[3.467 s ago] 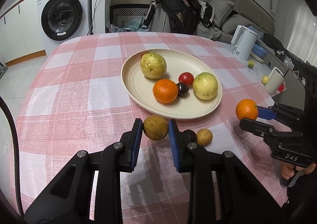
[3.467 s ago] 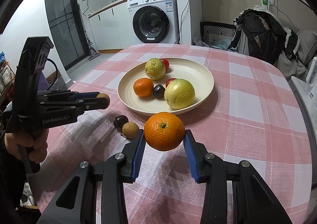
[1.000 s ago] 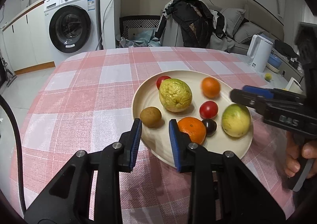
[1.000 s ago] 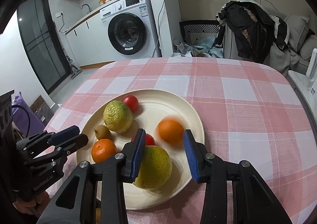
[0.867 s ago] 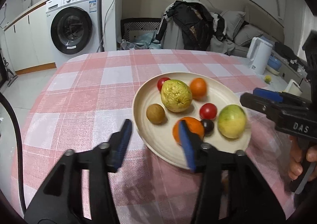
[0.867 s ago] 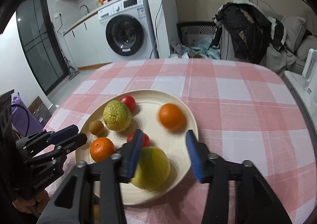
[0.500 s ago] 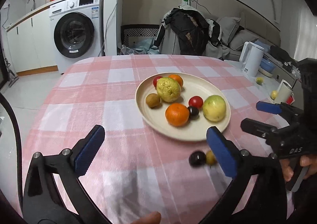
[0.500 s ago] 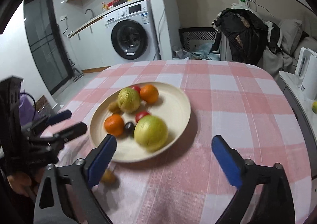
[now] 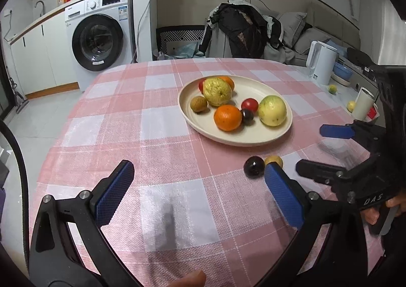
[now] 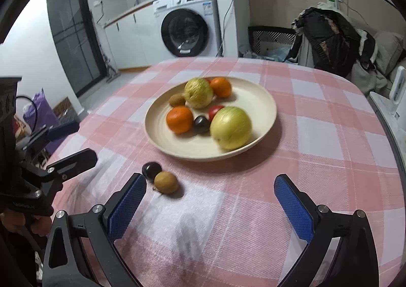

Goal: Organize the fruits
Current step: 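Withdraw both open tools toward the remaining plum and small fruit, then grasp the small brown fruit with the right tool while the left tool approaches the plum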

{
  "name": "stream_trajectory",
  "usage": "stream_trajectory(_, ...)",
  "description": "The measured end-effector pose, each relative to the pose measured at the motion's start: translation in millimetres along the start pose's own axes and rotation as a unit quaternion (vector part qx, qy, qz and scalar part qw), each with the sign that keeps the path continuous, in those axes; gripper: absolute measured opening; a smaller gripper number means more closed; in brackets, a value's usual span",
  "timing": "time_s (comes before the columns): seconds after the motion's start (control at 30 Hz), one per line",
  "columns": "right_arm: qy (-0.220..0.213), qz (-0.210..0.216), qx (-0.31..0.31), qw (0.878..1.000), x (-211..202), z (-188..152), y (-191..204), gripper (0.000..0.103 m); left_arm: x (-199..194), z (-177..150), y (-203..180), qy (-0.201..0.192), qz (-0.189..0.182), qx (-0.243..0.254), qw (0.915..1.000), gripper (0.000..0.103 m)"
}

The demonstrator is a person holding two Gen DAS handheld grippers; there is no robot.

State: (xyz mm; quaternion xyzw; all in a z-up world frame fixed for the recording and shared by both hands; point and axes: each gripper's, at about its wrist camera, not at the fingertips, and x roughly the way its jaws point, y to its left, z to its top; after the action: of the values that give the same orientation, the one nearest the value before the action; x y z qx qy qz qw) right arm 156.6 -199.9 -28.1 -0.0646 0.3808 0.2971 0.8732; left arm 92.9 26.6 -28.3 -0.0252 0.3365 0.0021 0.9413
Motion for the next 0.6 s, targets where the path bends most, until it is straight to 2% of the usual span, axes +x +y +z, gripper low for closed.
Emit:
stream_trajectory(0.17,0.023,0.000,-0.016,1.000,9,-5,8,0.103,9,-3,-2,0.011,0.005,0.003,0.9999,0.102)
stream_trajectory(0.47,0.054,0.009,-0.016,0.998,26,-12,18,0.102,9,-3,1,0.007,0.007,-0.005,0.9999,0.102)
stream_trajectory(0.53,0.056,0.010,-0.026,0.998,28,-12,22,0.099,8,-3,-1,0.005,0.008,-0.001,1.0000,0.102)
stream_trajectory(0.6,0.059,0.016,-0.034,0.998,29,-13,26,0.091,7,-3,-2,0.004,0.009,0.002,0.9999,0.102)
